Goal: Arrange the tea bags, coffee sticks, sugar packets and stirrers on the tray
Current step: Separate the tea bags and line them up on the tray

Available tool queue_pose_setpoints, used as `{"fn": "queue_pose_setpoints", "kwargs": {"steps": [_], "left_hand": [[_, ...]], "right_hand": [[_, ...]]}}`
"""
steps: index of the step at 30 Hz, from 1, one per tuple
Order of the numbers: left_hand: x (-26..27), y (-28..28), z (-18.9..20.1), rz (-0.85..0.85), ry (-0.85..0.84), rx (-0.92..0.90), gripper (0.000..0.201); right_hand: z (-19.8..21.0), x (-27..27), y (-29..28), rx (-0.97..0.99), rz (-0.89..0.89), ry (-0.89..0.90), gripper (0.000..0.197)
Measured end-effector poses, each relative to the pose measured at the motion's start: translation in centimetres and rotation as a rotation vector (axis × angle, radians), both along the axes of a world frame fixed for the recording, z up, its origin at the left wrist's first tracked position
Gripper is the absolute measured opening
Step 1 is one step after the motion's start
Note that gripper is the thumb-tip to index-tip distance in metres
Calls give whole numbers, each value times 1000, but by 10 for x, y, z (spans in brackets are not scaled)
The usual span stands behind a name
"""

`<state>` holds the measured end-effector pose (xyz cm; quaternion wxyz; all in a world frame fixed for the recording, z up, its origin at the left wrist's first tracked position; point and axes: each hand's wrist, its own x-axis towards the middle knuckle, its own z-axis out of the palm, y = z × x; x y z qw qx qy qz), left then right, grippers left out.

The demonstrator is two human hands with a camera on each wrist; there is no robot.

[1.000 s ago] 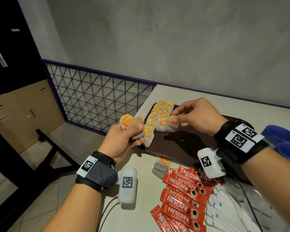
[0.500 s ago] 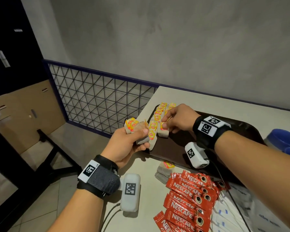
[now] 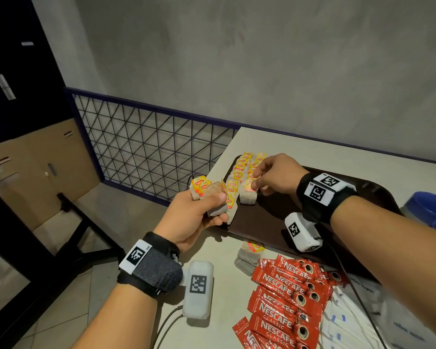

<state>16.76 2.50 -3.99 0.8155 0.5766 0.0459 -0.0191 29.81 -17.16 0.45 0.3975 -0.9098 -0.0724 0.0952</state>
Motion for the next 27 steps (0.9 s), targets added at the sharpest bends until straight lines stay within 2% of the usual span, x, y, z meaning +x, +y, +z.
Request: {"fn": "queue_pose_setpoints", "kwargs": {"steps": [4,9,17,20,23,27], "left_hand": [[0,0,0,0,0,-7,16],[-1,0,1,6,-7,-8,13],[-2,-1,3,9,-6,-15,14],[-2,-1,3,11,-4,-13,14],[-3,-1,4,12,-3,-12,14],[-4,-1,5,9,-3,-9,13]], "right_hand": [[-1,-8,-3,-46,30,89,25],[-7,-11,-1,-61,85,57,36],[-5,-11,5,-28,143,162,29],[-5,-12,9,-128,158,135,22],[-3,-12,12,-258,158,74,29],[2,-11,11,-247,122,46,31]]}}
